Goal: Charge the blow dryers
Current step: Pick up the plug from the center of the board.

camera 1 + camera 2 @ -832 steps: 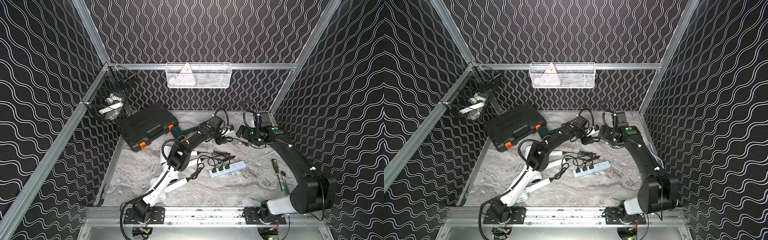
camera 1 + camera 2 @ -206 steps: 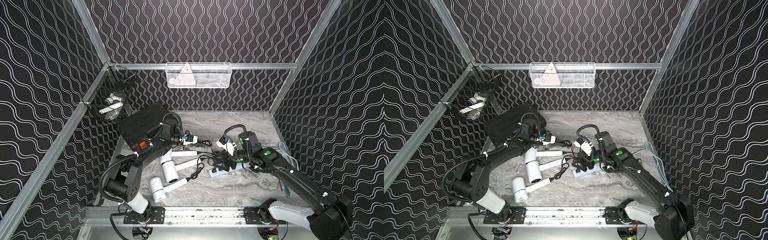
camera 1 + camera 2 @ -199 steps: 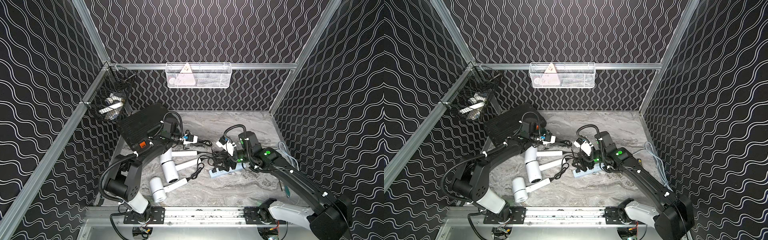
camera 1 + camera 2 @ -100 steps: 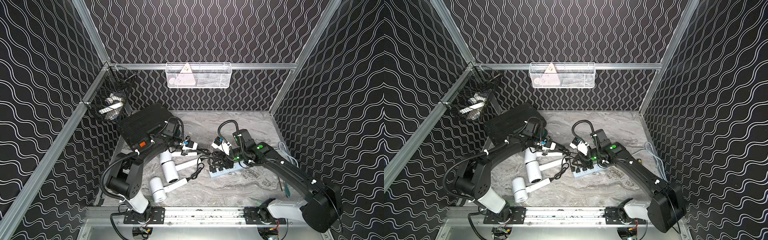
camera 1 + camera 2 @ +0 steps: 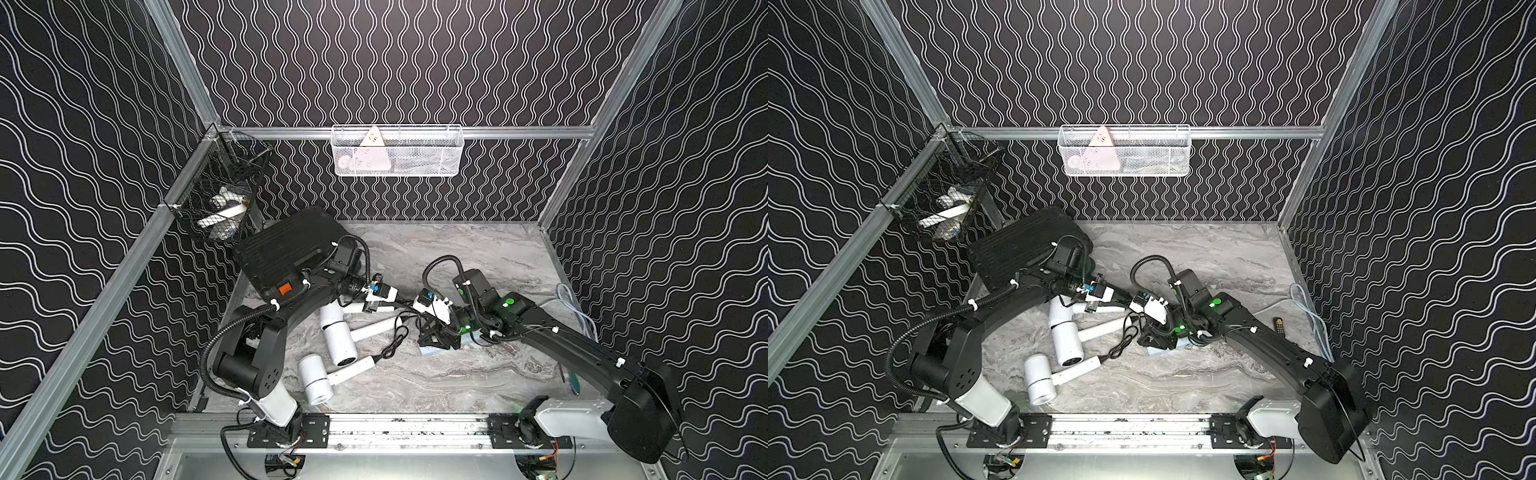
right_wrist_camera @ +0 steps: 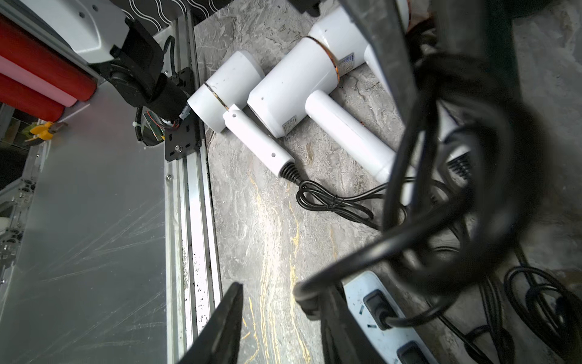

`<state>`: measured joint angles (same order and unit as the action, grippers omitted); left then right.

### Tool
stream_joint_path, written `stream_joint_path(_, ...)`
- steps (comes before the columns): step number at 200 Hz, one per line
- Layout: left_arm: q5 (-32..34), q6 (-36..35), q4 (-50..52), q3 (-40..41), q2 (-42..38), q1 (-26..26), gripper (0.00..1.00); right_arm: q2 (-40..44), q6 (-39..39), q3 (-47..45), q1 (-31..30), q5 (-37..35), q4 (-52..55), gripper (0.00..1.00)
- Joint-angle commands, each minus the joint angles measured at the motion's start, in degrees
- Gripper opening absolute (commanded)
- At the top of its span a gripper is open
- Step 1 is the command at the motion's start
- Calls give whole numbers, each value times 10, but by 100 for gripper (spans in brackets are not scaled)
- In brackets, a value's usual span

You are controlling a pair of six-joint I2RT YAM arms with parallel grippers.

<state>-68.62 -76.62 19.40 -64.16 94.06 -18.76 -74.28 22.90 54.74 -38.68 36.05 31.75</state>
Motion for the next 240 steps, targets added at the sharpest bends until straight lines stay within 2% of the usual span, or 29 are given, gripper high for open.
stream_joint_path(1, -13, -17, 11, -7, -3, 0, 0, -2, -3, -7, -19, -47, -23, 42)
stream_joint_path(49, -13, -19, 14, -9, -3, -3, 0, 5, -16, -18, -24, -99, -55, 42)
stream_joint_path(124, -11, -27, 28, -13, -4, -5, 0, -6, -6, -23, -26, -89, -58, 39)
stream_joint_path(132, -11, -28, 29, -13, -4, -5, 0, -7, -4, -23, -26, -86, -57, 36)
stream_joint_path(166, -11, -33, 37, -17, -4, -5, 0, -10, 0, -22, -30, -84, -51, 34)
stream_joint_path(179, -11, -33, 36, -17, -4, -5, 0, -10, 1, -22, -32, -84, -47, 30)
stream_joint_path(218, -11, -32, 38, -18, -3, -5, 0, -6, 1, -21, -42, -93, -39, 28)
stream_joint_path(240, -8, -32, 38, -18, -3, -5, 0, -4, 0, -20, -46, -97, -36, 20)
